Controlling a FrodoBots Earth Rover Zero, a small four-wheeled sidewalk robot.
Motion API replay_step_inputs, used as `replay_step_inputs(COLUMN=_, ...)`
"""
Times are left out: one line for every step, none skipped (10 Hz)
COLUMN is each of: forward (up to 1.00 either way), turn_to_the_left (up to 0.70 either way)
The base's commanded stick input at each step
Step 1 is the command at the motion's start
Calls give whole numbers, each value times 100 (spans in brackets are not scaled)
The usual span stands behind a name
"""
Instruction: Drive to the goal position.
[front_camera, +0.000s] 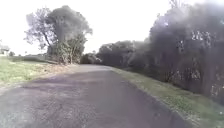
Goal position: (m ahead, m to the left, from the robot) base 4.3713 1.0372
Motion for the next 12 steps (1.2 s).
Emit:
replay_step_inputs(forward=8, turn_to_the_left=0)
replay_step_inputs(forward=8, turn_to_the_left=0)
replay_step_inputs(forward=8, turn_to_the_left=0)
replay_step_inputs(forward=8, turn_to_the_left=0)
replay_step_inputs(forward=8, turn_to_the_left=0)
replay_step_inputs(forward=8, turn_to_the_left=0)
replay_step_inputs(forward=7, turn_to_the_left=0)
replay_step_inputs(forward=7, turn_to_the_left=0)
replay_step_inputs(forward=8, turn_to_the_left=0)
replay_step_inputs(forward=8, turn_to_the_left=0)
replay_step_inputs(forward=8, turn_to_the_left=0)
replay_step_inputs(forward=8, turn_to_the_left=0)
